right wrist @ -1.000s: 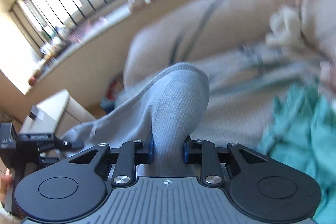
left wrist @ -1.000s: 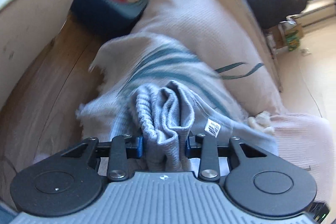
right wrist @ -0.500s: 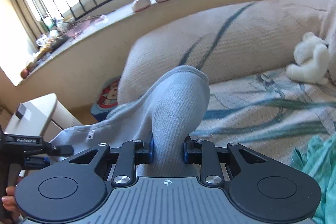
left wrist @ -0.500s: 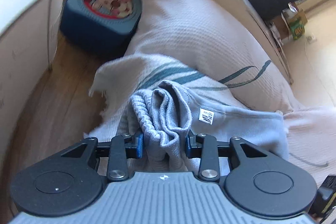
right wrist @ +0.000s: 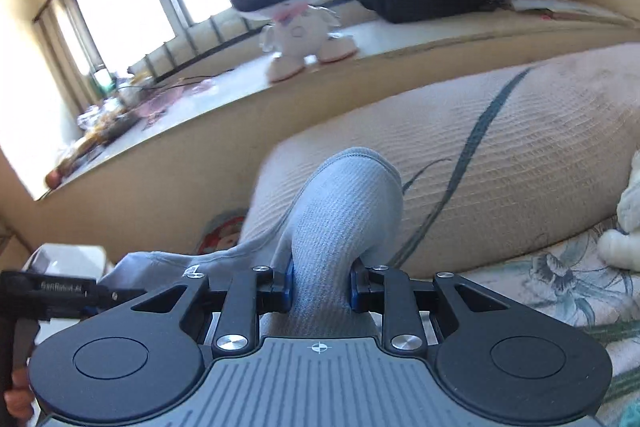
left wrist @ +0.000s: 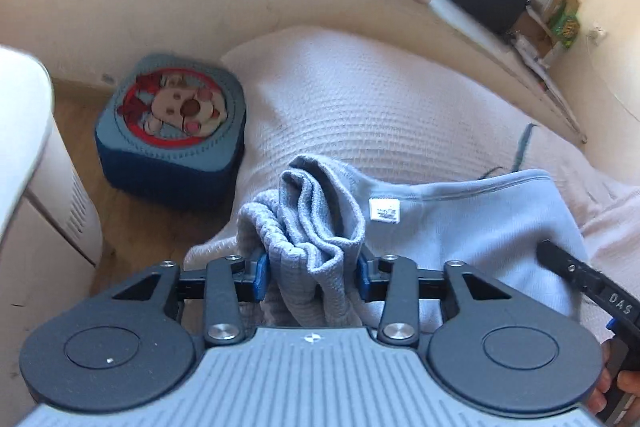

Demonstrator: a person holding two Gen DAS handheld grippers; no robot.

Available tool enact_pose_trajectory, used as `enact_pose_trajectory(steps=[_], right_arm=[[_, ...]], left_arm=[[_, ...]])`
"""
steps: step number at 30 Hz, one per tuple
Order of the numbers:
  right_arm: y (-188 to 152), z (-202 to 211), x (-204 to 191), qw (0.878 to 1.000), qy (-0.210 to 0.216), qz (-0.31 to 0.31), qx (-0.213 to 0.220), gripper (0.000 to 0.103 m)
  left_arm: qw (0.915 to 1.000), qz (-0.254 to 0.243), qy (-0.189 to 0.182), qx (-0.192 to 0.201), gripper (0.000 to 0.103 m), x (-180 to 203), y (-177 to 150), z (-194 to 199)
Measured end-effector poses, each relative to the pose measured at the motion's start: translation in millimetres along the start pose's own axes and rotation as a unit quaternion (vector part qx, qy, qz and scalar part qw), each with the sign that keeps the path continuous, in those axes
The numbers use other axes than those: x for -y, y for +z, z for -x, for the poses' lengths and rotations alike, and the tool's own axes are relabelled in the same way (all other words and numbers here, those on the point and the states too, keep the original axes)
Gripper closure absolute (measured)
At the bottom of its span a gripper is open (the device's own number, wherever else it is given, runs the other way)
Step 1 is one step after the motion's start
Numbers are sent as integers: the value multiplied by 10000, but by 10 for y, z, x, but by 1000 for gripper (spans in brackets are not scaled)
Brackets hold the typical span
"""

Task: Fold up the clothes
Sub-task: 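Fold the sweatshirt over with both grippers and release onto the bed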

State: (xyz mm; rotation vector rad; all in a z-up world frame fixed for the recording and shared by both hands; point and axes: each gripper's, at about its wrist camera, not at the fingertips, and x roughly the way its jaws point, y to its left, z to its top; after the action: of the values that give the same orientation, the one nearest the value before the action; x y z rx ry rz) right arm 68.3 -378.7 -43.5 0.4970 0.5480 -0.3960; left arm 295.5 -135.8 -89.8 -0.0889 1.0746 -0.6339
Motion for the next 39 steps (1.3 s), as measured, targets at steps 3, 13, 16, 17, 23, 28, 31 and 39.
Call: enact_pose_trajectory(steps=[3,13,16,17,23,28,31,39], right_arm=[[-28,-247,137,9992,-220,-192,-263,77],[-137,-384,383,9954,-655,-115,-692,54],[-130,-108,246,9969,-653,147,-422,52],[-125,-16,196,9972,-620,241,-355,51],[-6,419,-183,9969,239,575,-474,48],[267,808,-513,9922,1084,448,-415,31],[406,1018,-670,9885,1418,315,-413,26],[620,1536,-933,9863,1417,561,-633,16]], left_arm=[[9991,170,209,-321,57,-85,-12,-335],[9950,944,88,-322,22,-429,-251,-177],[9967,658,273,-388,22,-348,-362,80],[9971,484,447,-393,22,-301,-411,181],[9945,61,1035,-155,21,-237,-601,1111],[9814,-108,1861,466,19,-273,-627,2159],[9728,-29,2182,782,15,-325,-639,2781],[9894,-189,1271,673,0,-63,-938,3132]])
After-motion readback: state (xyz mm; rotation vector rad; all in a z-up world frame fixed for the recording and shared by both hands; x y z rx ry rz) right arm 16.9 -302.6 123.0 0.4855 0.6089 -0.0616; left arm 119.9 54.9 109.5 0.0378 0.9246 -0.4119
